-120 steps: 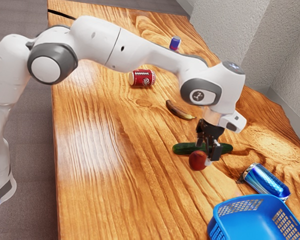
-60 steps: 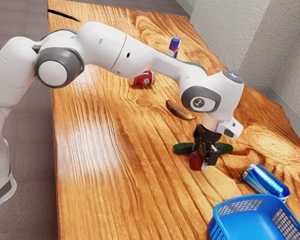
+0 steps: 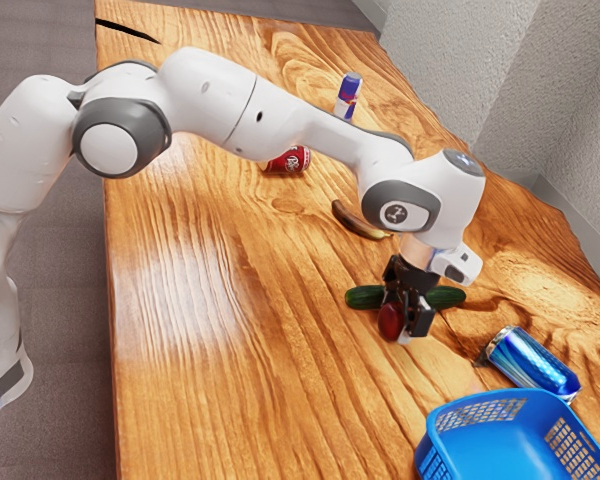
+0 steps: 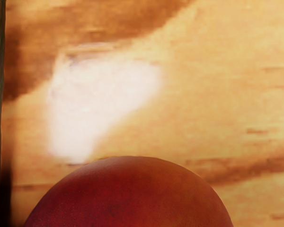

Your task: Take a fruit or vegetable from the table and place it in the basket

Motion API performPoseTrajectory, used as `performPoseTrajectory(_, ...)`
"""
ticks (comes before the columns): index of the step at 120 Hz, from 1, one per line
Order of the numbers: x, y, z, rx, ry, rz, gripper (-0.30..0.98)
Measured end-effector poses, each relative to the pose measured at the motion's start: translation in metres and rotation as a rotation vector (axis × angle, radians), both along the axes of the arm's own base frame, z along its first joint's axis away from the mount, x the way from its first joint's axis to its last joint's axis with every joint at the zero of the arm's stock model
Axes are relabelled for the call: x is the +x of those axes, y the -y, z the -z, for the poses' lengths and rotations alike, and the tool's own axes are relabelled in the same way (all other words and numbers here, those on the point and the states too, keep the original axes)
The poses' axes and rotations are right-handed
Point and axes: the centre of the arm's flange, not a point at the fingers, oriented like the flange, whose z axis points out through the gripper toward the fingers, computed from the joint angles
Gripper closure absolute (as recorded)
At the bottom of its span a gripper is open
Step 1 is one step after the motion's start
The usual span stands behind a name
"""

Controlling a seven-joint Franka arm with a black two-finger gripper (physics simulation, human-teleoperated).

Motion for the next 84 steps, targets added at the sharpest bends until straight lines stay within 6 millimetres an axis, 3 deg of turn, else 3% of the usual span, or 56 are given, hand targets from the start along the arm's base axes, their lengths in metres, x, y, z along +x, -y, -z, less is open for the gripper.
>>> performPoseTrajectory(12, 0.000, -0.001, 0.000, 0.007, 0.004, 0.001, 0.27)
performPoseTrajectory(50, 0.001, -0.001, -0.007, 0.019, 0.019, 0.002, 0.33)
performPoseTrajectory(66, 0.002, 0.018, -0.058, -0.017, 0.083, 0.023, 0.35)
performPoseTrajectory(84, -0.009, 0.060, -0.142, -0.096, 0.167, 0.082, 0.35)
